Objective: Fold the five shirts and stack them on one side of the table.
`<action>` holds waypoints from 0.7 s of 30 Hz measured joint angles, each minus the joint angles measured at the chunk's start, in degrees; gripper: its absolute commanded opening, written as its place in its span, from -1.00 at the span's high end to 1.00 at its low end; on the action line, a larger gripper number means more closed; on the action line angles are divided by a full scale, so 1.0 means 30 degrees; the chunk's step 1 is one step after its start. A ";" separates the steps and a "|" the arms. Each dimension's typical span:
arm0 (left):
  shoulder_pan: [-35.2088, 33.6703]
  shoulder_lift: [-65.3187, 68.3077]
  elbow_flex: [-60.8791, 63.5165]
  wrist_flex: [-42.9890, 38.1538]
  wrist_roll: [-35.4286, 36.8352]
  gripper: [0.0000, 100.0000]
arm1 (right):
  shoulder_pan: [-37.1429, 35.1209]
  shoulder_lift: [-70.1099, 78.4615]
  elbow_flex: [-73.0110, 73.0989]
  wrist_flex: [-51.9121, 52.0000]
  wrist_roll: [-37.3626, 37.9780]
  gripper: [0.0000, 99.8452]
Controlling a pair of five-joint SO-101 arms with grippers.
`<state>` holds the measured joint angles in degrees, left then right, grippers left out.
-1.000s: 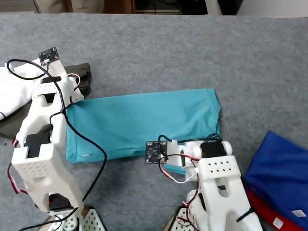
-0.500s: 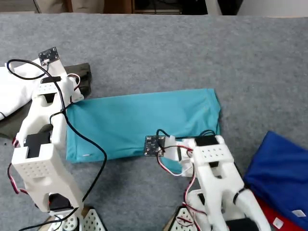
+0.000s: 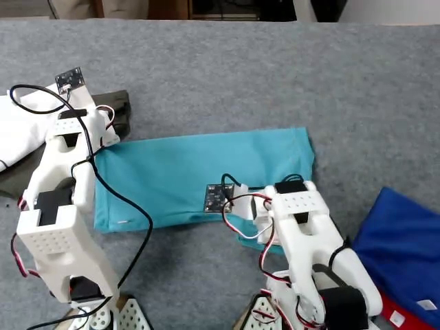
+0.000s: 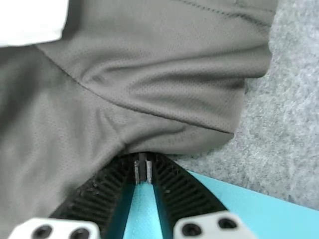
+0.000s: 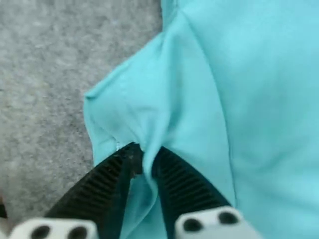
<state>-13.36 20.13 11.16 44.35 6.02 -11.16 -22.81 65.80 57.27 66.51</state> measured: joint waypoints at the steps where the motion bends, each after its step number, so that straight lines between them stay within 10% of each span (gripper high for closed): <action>1: 0.0000 0.0000 0.0000 0.0000 0.0000 0.96 | 0.0000 0.0000 0.0000 0.0000 0.0000 0.99; 21: 0.0000 0.0000 0.0000 0.0000 0.0000 0.96 | 0.2227 0.0908 -0.7473 0.2462 0.0000 0.99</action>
<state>-13.36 20.13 11.16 44.35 6.02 -4.48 -20.09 43.38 64.66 66.51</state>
